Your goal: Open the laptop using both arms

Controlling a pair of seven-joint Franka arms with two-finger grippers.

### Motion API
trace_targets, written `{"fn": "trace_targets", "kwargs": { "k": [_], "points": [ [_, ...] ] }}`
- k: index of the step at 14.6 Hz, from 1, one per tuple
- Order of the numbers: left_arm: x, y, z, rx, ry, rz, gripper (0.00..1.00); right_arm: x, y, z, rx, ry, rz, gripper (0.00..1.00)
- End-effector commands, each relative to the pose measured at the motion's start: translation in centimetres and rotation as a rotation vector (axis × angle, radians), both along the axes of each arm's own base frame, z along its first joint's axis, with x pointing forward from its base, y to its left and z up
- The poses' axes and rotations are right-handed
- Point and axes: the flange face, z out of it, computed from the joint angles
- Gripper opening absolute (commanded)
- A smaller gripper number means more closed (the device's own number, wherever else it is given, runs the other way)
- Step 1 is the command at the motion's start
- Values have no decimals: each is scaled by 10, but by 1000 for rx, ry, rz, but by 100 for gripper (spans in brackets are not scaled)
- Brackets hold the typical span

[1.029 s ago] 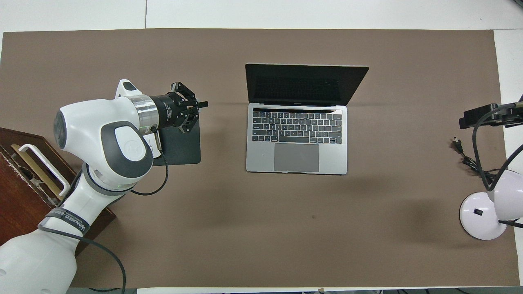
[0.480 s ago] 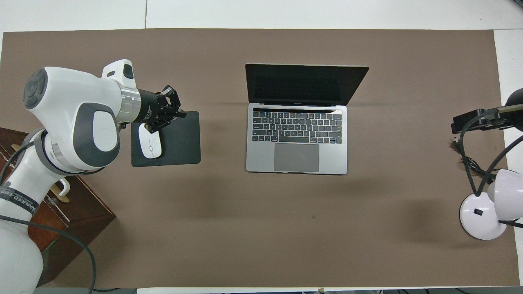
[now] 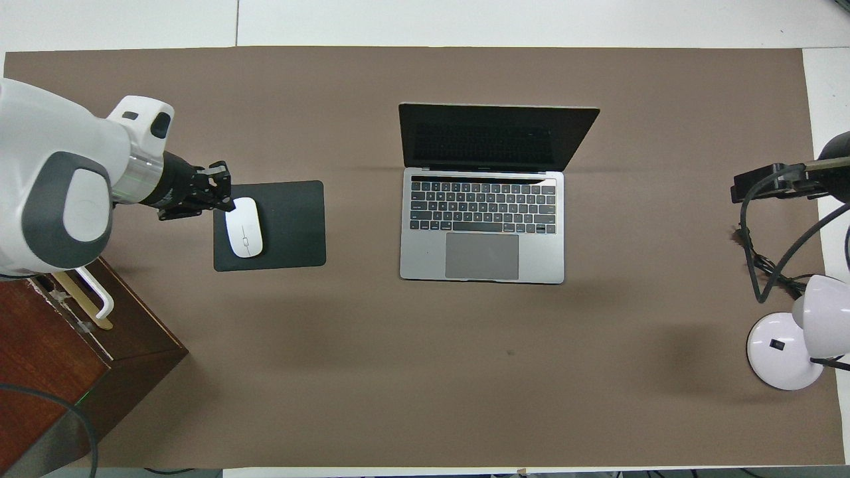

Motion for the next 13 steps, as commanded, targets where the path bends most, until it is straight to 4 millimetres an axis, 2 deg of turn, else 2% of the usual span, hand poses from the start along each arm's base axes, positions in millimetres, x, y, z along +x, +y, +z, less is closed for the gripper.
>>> {"fn": "trace_targets", "kwargs": {
  "k": [1,3,5,7,10,11,13],
  "points": [
    [-18,5,29,96,-6,-102,0,-7,-10,2,-12,26,-22,100],
    [-26,3,45,150,-23,-138,0,-12,-15,3,-11,48,-37,100],
    [-42,11,70,149,-22,-166,0,-14,-17,-2,-11,61,-57,100],
    [-51,13,81,146,-19,-193,0,-17,-17,-2,-11,57,-77,100],
    [-54,19,80,150,13,-191,0,-15,-16,-2,1,43,-101,100],
    [-57,27,82,151,38,-187,0,-13,-13,0,1,24,-110,100],
    [-63,27,94,158,15,-234,0,-12,-10,0,1,21,-113,100]
  ]
}}
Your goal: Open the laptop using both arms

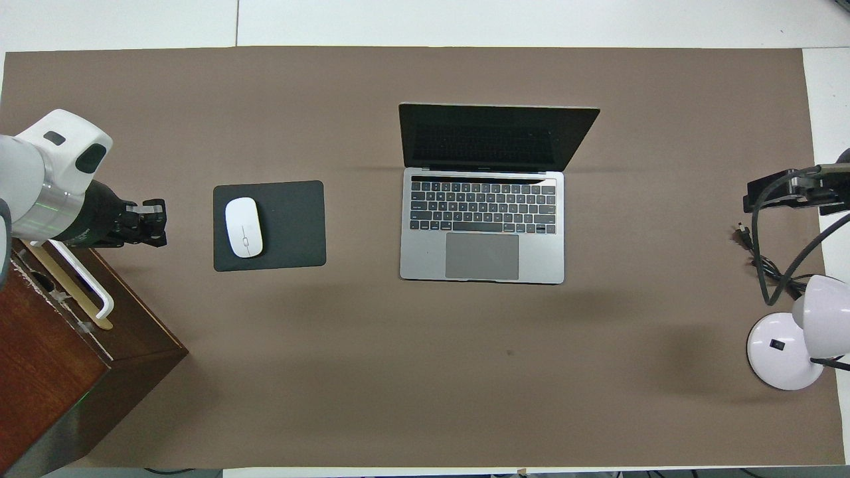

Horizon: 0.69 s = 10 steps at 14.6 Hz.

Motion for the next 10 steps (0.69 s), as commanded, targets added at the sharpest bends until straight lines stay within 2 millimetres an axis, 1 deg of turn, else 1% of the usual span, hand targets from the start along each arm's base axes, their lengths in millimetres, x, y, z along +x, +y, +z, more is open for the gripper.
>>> {"fn": "trace_targets", "kwargs": {
  "k": [1,2,3,4,5,6,7,8,9,10],
  "points": [
    [-9,9,13,40,-18,-65,0,-4,6,0,-1,-20,-15,100],
    [-8,13,13,39,-23,-86,15,-3,7,-1,-1,-28,-12,100],
    [-7,15,15,39,-32,-120,19,-4,10,-8,-1,-25,-8,100],
    [-6,18,18,35,-43,-145,31,-5,11,-8,-1,-31,-7,100],
    [-3,18,22,35,-57,-151,53,-6,12,-8,0,-28,-7,100],
    [-2,17,25,35,-62,-150,85,-7,13,-9,0,-19,-9,100],
    [-3,16,25,34,-53,-153,100,-8,12,-9,0,-14,-9,100],
    [-3,13,24,34,-50,-160,100,-8,13,-8,0,-9,-6,100],
    [-3,10,28,34,-52,-166,100,-8,13,-8,0,-9,-6,100],
    [0,12,39,33,-56,-164,100,-8,14,-7,5,-13,-6,100]
  ]
}}
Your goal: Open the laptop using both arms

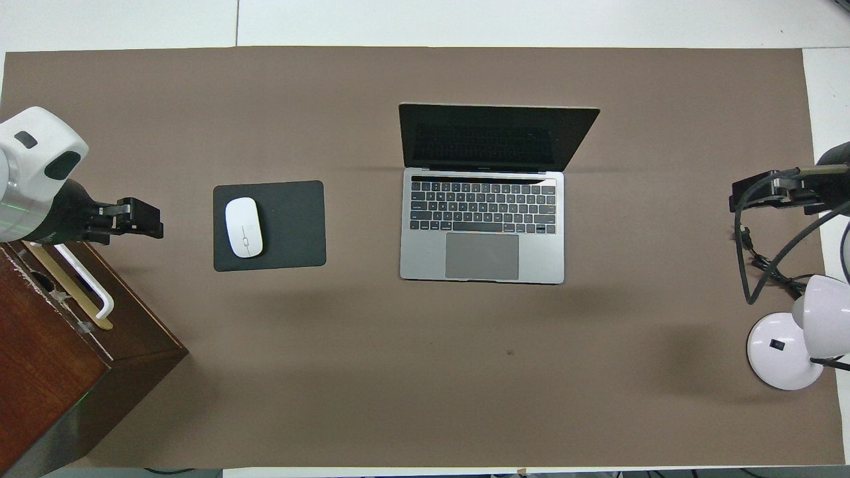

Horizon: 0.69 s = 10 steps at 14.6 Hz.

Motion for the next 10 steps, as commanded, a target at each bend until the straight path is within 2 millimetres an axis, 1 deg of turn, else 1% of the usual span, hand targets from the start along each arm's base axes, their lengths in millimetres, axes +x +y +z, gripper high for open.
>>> {"fn": "trace_targets", "kwargs": {
  "k": [1,2,3,4,5,6,7,10],
  "points": [
    [4,2,17,17,7,-26,100,-8,6,5,18,-11,-18,100],
    [7,2,15,16,9,-41,100,-8,6,8,21,-18,-16,100],
    [8,-3,15,14,0,-61,100,-8,6,8,23,-20,-17,100],
    [10,-2,15,13,-10,-62,100,-7,7,8,23,-23,-17,100],
    [12,0,10,14,10,-61,100,-8,9,10,21,-23,-11,100],
    [15,1,16,14,13,-58,100,-9,9,14,21,-29,-11,100],
    [14,2,16,14,33,-57,100,-9,9,19,19,-35,-8,100],
    [11,-5,15,16,50,-64,100,-12,10,27,20,-43,-6,100]
  ]
}}
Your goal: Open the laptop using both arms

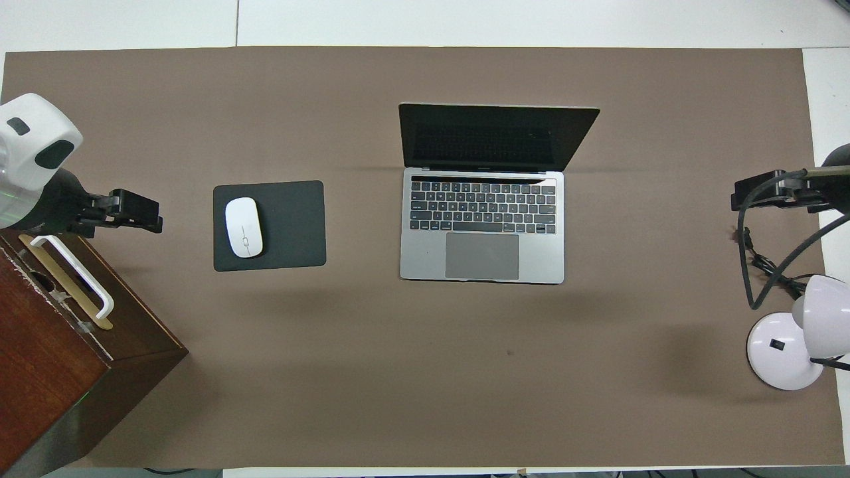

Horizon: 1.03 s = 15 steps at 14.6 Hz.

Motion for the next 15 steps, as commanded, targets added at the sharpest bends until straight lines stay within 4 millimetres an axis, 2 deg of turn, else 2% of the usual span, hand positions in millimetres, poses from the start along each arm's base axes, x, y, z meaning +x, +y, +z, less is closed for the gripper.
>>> {"fn": "trace_targets", "kwargs": {
  "k": [1,3,7,9,12,15],
  "points": [
    [2,-3,5,21,21,-17,100,-6,3,9,14,-7,-14,100],
    [6,-3,21,31,-1,-24,100,-10,2,12,14,2,-12,100],
    [9,-3,22,28,-29,-25,100,-11,0,11,14,12,-17,100],
    [10,-6,24,26,-51,-31,100,-9,0,3,15,42,-17,100],
    [10,-4,24,27,-49,-28,100,-7,-1,15,16,45,-19,100],
    [11,-4,23,27,-48,-26,100,-7,-2,15,16,44,-22,100]
  ]
}}
